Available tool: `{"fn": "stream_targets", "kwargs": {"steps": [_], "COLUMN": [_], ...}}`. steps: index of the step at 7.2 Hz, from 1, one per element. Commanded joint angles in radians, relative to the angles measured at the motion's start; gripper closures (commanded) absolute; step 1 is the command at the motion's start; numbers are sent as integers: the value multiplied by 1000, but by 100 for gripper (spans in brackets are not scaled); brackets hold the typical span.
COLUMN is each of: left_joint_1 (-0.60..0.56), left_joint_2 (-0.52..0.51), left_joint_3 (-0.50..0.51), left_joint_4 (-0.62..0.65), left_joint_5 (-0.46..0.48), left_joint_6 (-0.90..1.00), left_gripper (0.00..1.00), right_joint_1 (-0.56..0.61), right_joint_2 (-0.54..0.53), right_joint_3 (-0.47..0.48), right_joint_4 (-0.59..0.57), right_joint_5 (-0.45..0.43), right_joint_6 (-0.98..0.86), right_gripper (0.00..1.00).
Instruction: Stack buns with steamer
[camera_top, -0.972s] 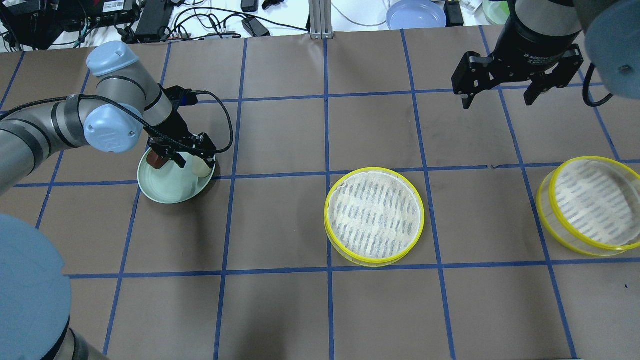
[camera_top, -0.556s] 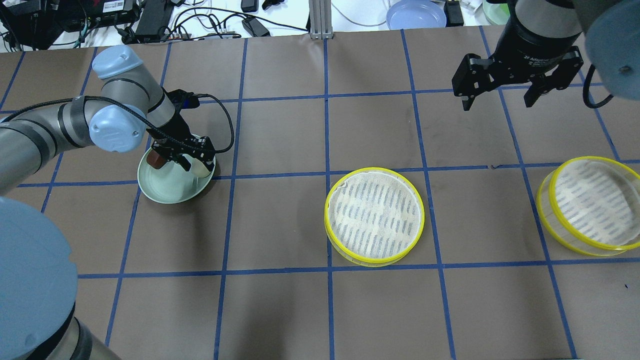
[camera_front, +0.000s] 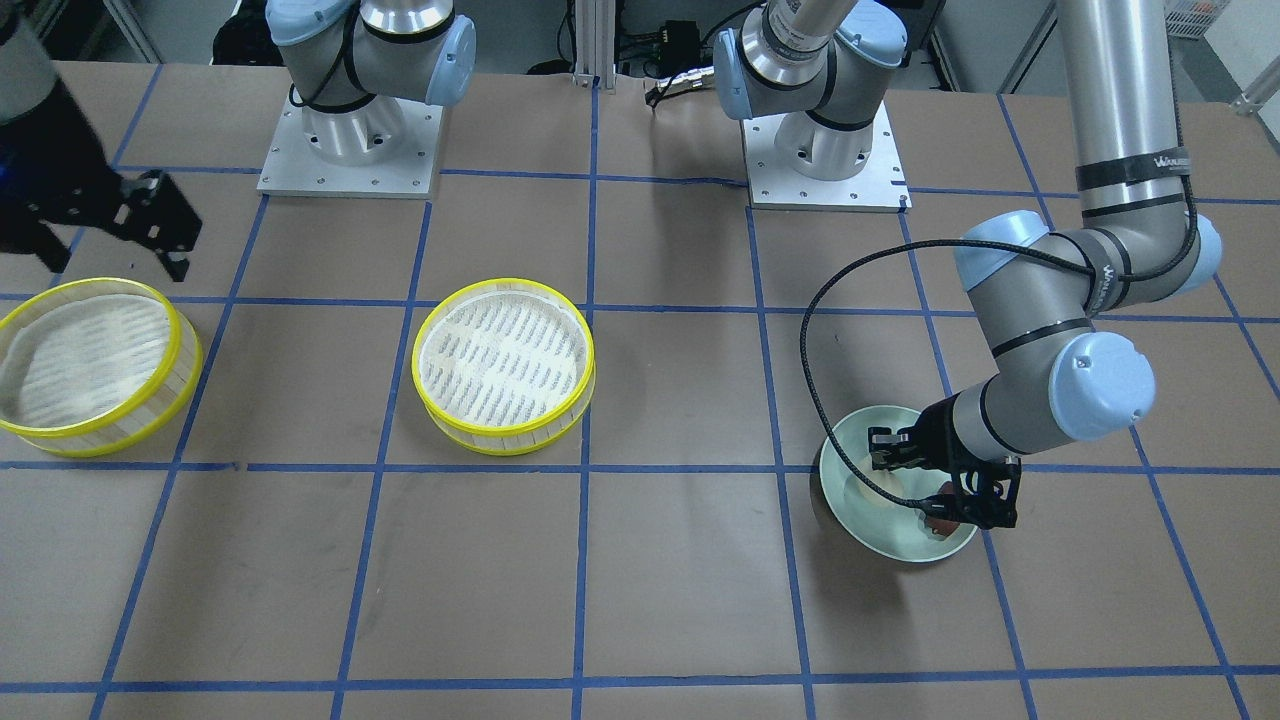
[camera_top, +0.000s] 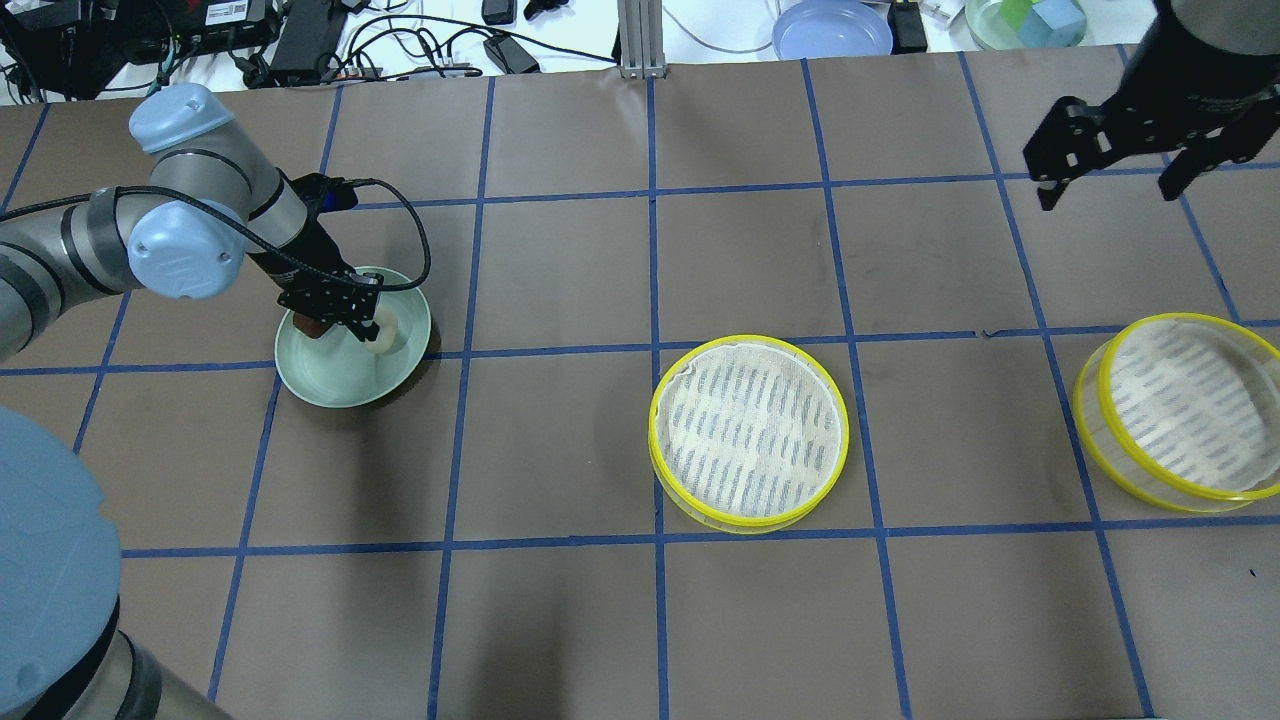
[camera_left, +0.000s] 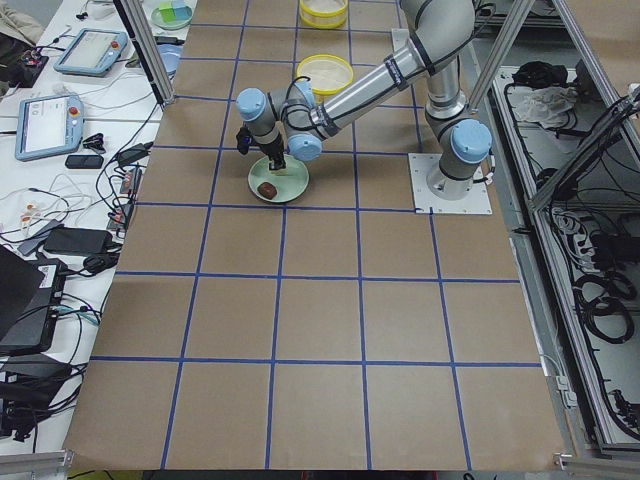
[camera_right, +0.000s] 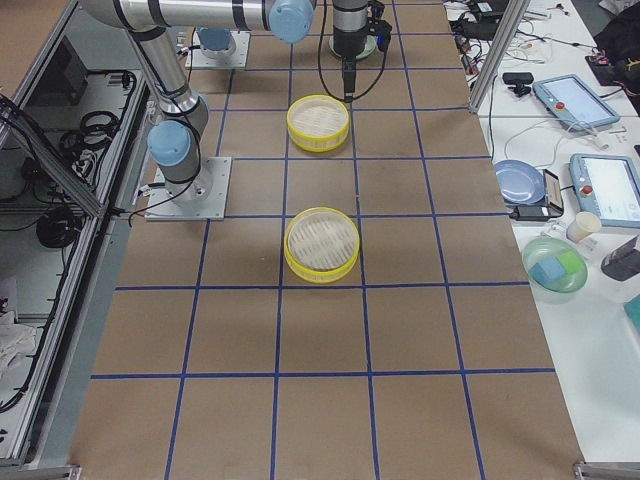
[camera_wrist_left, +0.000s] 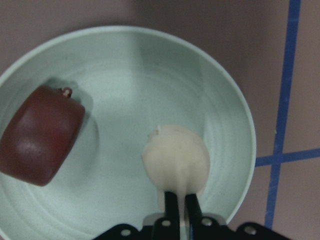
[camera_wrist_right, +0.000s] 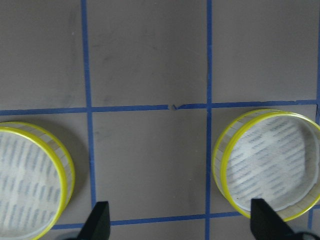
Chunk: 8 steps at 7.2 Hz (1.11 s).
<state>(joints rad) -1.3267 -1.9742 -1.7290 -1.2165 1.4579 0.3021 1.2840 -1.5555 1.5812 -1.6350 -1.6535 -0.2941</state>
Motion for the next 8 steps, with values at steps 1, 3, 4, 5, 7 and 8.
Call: {"fn": "stream_targets", "kwargs": {"steps": [1,3,4,5,7,8], "left_joint_1": [-46,-211,-306,-383,-515,-582], "left_joint_2": [82,141,150,155,120,101], "left_joint_3": [99,150,151,151,128,85], "left_joint_4": [-180,-242,-232,-218,-137,-64], "left_joint_5": [-16,-47,-47,-98,-201,-241], "left_joint_6": [-166,-399,-484,-562,-684,-695], "left_gripper": [100,100,100,100,100,100], "right_joint_1": [-194,-375,-415,-460,-543,-549], "right_joint_2": [78,176,227,247,311,362], "right_joint_3": [-1,25,60,132,248,249], "right_joint_4": [-52,-90,-197,-311,-503,-525], "right_joint_5": [-5,-2,-8,-5,9,9], "right_joint_6": [-277,-455,-594,-634,-740,-740], "right_gripper": [0,4,6,7,14,15]}}
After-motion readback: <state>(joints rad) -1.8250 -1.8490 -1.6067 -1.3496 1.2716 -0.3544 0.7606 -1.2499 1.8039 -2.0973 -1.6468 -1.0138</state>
